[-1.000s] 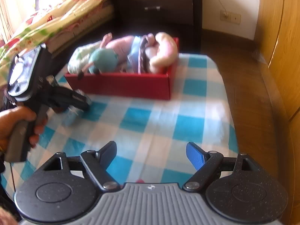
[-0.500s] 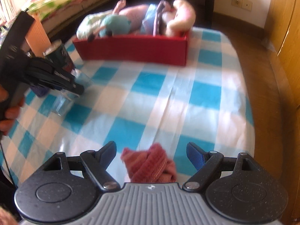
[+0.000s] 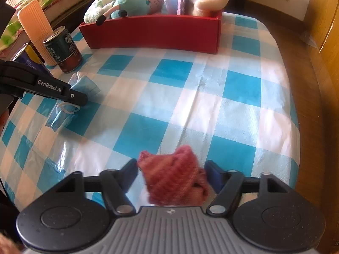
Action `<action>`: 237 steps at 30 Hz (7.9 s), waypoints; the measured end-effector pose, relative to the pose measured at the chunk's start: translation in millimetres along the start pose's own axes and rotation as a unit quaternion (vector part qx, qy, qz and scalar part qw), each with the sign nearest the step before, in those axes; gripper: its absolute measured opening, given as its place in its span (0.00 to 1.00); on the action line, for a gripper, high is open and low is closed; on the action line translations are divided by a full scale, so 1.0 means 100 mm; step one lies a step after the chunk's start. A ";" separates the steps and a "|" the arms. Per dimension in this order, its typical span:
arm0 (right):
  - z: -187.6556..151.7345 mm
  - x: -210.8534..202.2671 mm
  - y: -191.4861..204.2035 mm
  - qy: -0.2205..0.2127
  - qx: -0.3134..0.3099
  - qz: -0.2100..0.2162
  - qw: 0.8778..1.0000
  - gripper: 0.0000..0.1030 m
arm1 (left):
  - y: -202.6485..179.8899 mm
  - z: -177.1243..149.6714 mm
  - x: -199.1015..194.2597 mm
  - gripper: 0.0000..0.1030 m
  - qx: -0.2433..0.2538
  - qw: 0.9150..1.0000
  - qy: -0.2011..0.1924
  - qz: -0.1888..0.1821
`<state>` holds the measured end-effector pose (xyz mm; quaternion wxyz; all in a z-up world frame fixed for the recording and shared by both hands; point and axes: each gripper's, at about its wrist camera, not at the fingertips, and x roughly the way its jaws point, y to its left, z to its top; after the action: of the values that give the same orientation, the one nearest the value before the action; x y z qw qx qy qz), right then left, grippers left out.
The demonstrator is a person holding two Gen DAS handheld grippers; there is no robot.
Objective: Organize soft objects
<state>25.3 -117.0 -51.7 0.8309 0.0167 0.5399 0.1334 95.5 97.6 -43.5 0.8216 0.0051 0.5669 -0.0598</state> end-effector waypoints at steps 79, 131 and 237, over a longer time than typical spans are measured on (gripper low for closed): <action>1.89 -0.65 -0.08 -0.286 0.042 -0.008 0.957 0.21 | -0.30 1.38 -0.68 0.30 -0.013 0.968 -0.246 0.057; 2.05 -0.57 -0.02 -0.338 0.033 -0.084 0.937 0.54 | -0.07 1.44 -0.72 0.75 -0.039 0.959 -0.254 0.120; 0.63 -0.99 0.16 -0.295 0.053 -0.049 0.953 0.59 | -0.45 0.01 -1.13 0.80 0.002 0.960 -0.265 0.095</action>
<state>41.4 -118.4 65.5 0.9566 0.0729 0.2772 0.0525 52.2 63.5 64.9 0.9443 0.0446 0.3255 0.0177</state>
